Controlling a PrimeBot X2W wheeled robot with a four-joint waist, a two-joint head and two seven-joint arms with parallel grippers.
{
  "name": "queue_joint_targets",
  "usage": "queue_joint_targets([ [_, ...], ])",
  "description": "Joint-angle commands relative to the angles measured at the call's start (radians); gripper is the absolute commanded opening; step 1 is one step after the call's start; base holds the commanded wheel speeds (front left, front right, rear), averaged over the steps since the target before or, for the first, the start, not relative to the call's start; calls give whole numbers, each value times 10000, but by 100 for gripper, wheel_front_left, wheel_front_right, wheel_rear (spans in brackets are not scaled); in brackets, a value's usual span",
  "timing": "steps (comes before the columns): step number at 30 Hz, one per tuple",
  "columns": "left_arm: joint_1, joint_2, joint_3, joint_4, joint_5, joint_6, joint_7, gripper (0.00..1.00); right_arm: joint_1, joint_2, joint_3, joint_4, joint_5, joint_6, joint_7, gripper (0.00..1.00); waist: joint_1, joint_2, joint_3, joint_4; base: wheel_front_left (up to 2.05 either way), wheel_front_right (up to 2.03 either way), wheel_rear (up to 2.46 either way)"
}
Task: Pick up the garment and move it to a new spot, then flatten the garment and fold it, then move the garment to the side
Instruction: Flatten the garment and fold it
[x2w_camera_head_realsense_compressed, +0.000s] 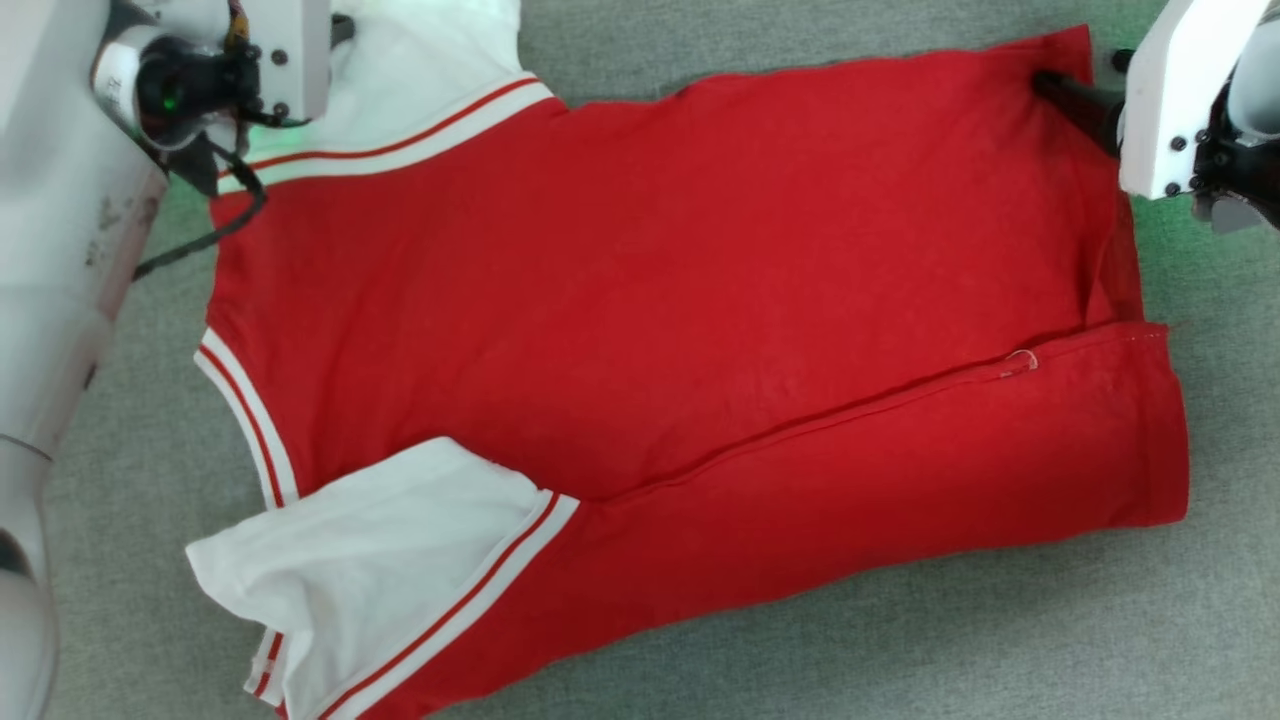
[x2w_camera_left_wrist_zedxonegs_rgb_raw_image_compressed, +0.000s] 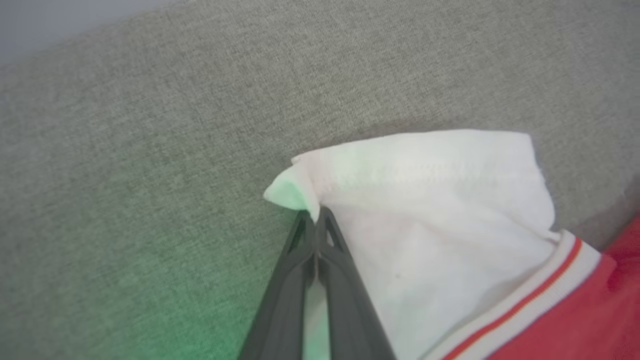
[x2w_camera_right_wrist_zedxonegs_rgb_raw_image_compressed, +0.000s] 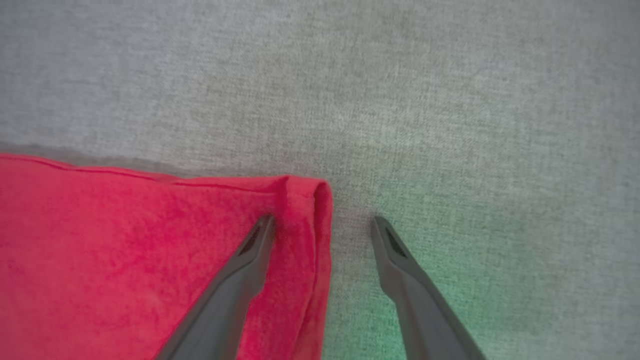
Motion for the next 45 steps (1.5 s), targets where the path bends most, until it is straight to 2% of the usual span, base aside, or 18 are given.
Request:
queue_joint_targets([
  [1,693,-291,-303,51,-167,-71,138,0,304,155,367,347,142,-13,68,0,0,0,-28,36,0,0,0],
  [7,790,-289,-384,-292,-690,-70,-519,0,142,-96,763,640,630,-13,-641,0,0,0,-384,160,0,0,0],
  [17,1246,183,-727,-1703,-1223,-57,-2817,0,716,-975,1224,141,1404,-13,-2064,0,0,0,-1640,748,0,0,0],
  [24,2295,1109,-817,-3678,-2045,-56,-4266,0,1932,-1955,1472,-1008,2083,-13,-2461,0,0,0,-2565,1161,0,0,0],
  [32,4626,2754,-836,-6099,-2578,-28,-5774,0,3771,-2934,1252,-2535,2447,-13,-2308,0,0,0,-3078,1374,0,0,0],
  [40,7394,3906,-770,-7966,-3047,845,-7508,0,5454,-3352,490,-3352,2485,-13,-2142,0,0,0,-3092,1438,0,0,0],
  [45,8598,4337,-863,-8995,-3260,1351,-8212,0,6033,-3336,-86,-3680,2220,-13,-2029,0,0,0,-2939,1487,0,0,0],
])
